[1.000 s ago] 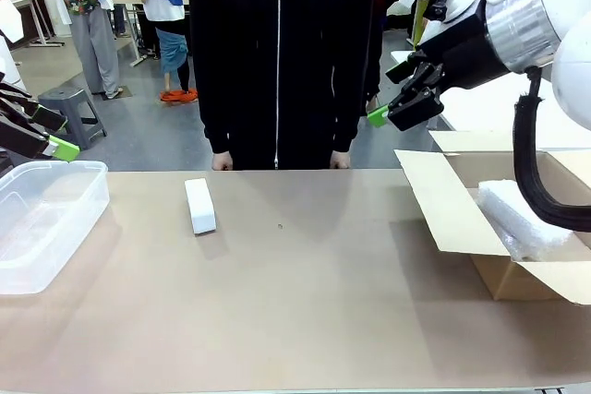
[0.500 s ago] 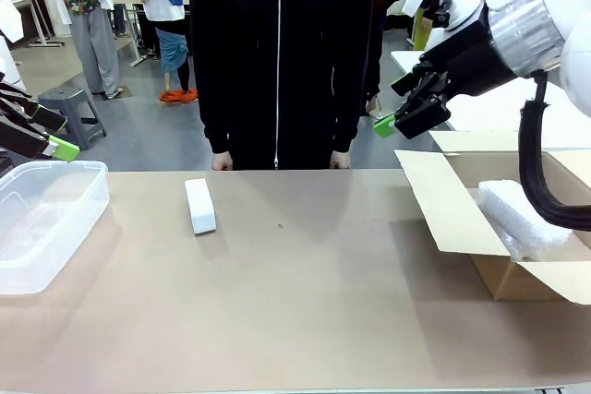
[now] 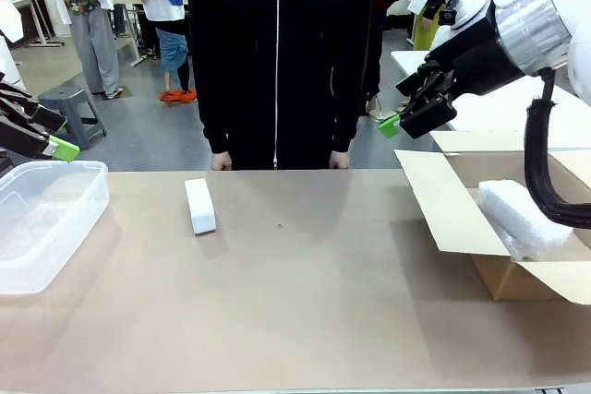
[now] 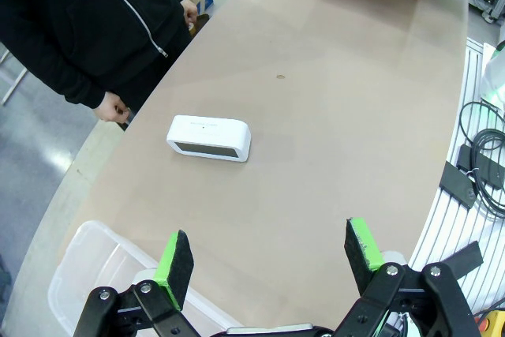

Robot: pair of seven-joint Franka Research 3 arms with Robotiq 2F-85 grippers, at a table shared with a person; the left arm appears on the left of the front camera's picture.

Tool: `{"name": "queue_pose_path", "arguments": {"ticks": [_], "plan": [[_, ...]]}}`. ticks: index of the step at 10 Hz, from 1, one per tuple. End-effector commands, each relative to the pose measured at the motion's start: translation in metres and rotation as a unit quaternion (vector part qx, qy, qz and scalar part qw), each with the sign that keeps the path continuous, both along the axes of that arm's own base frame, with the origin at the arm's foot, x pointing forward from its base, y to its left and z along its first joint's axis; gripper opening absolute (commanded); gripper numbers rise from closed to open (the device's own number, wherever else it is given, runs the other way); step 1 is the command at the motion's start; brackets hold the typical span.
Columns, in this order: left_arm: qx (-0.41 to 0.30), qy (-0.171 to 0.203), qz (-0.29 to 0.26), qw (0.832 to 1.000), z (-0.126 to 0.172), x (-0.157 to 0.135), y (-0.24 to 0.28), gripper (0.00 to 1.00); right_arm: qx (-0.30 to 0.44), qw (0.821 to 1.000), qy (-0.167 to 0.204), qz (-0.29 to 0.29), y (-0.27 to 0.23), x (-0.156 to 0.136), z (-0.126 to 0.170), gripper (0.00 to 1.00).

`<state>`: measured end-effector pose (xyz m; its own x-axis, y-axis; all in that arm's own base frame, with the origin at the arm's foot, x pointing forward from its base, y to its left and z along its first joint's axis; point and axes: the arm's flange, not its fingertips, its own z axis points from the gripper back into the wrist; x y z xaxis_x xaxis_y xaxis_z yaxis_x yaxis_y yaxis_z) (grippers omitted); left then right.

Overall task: Separate and place wrapped and unwrapped clocks.
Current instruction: Pick up the Digital clock indicated by the person.

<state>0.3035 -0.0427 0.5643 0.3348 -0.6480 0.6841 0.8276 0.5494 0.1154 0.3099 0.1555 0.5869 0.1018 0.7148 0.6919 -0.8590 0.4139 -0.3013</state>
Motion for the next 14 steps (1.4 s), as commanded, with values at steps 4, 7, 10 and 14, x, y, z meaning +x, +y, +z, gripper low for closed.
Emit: {"name": "queue_pose_path", "arguments": {"ticks": [4,7,10,14], "plan": [[-0.007,0.002,-0.006,1.000,-0.0016,0.0007,0.0006,1.00,0.007,1.000,-0.004,0.002,0.0014,0.0035,-0.0013,1.00],[-0.007,0.002,-0.006,1.000,-0.0016,0.0007,0.0006,1.00,0.007,1.000,-0.004,0.002,0.0014,0.0035,-0.0013,1.00],[-0.007,0.002,-0.006,1.000,-0.0016,0.0007,0.0006,1.00,0.007,1.000,-0.004,0.002,0.0014,0.0035,-0.0013,1.00],[-0.007,0.002,-0.006,1.000,-0.0016,0.0007,0.0006,1.00,0.007,1.000,-0.004,0.002,0.0014,0.0035,-0.0013,1.00]]}}
